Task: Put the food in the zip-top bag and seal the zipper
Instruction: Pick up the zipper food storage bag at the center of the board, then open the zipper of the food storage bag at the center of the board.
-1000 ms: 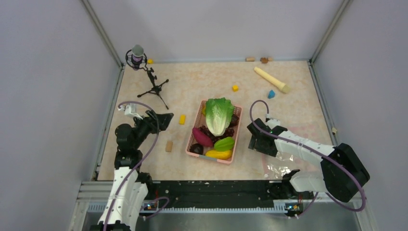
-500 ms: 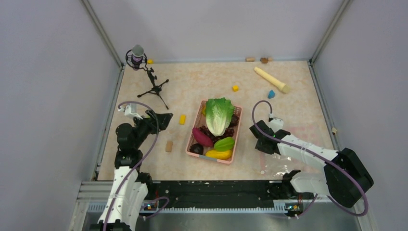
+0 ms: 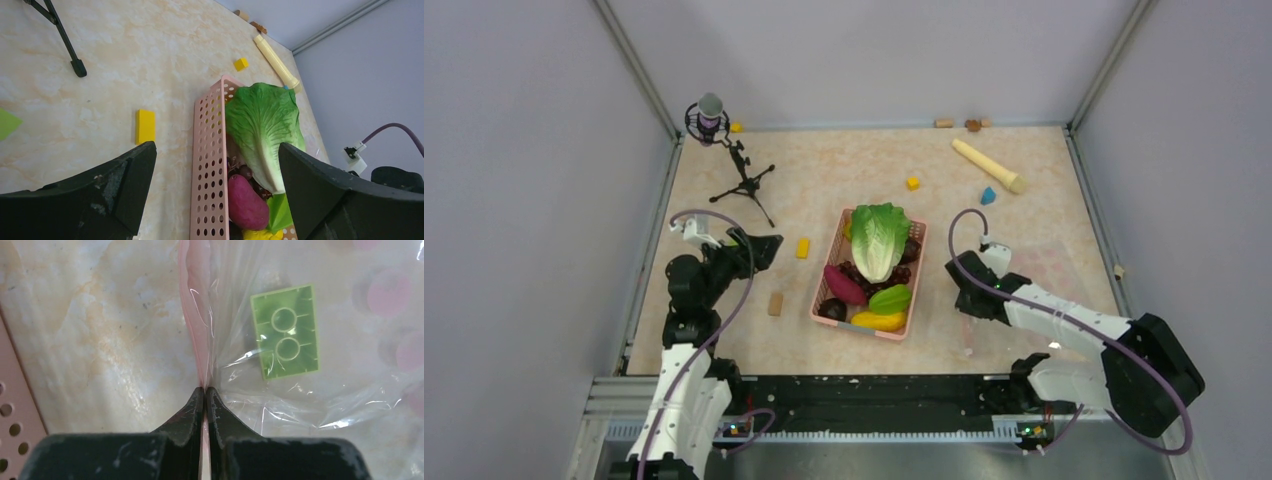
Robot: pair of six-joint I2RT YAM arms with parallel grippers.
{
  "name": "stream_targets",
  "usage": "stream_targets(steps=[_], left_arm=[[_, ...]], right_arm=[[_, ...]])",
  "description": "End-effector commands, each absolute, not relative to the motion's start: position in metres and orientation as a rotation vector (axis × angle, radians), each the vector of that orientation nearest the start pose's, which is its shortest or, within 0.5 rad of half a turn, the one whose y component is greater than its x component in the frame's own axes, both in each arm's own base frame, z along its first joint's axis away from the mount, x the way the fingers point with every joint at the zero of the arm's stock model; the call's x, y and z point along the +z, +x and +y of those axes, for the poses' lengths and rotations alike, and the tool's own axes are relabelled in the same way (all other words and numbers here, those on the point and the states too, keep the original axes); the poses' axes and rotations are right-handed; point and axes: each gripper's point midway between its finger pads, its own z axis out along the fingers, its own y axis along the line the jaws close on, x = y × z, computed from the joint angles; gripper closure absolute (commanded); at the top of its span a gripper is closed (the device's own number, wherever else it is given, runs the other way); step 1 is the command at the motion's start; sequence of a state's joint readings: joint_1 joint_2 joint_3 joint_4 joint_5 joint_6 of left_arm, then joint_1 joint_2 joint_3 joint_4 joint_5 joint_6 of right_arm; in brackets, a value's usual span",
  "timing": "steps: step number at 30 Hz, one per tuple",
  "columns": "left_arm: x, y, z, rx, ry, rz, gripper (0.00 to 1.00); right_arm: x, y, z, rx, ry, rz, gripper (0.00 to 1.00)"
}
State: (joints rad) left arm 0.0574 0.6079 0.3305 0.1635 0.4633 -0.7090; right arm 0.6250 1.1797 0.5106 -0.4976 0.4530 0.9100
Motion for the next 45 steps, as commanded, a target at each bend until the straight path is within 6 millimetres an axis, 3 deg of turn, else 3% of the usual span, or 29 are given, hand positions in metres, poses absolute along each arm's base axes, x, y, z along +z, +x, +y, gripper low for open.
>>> stream_targets(steps=[1,4,8,13,15,22,28,32,36,45], left_arm=[[0.212,0.277,-0.091,-0.899,-0.267,1.684,0.03],[0.216,0.274,-0.098,-0.944,-0.232,1.675,0.03],[0.221,0.265,-0.114,-1.055,-0.152,1.647,0.03],[0.238,0.24,-0.153,-1.217,0.076,1.596,0.03],[0.241,0.233,-0.17,-1.236,0.143,1.59,0.03],[0.245,0.203,-0.245,-1.368,0.385,1.617,0.03],[0.247,0.198,-0.299,-1.444,0.421,1.636,0.03],[0.238,0.193,-0.338,-1.416,0.483,1.691,0.06],[0.232,0.197,-0.358,-1.374,0.491,1.721,0.13],[0.218,0.199,-0.383,-1.333,0.522,1.774,0.3]], right_arm=[[0.019,0.195,0.108,0.089,0.336,2.572,1.0],[0.052,0.207,0.13,0.279,0.234,2.479,1.0],[0.112,0.215,0.157,0.534,0.078,2.295,1.0],[0.173,0.202,0.18,0.776,-0.073,2.112,1.0],[0.186,0.195,0.187,0.849,-0.122,2.076,1.0],[0.211,0.185,0.197,0.96,-0.151,2.025,1.0],[0.219,0.188,0.203,1.012,-0.101,2.011,1.0],[0.234,0.186,0.212,1.09,-0.091,1.998,1.0],[0.242,0.184,0.215,1.128,-0.073,1.998,1.0],[0.256,0.173,0.215,1.2,-0.059,1.968,1.0]])
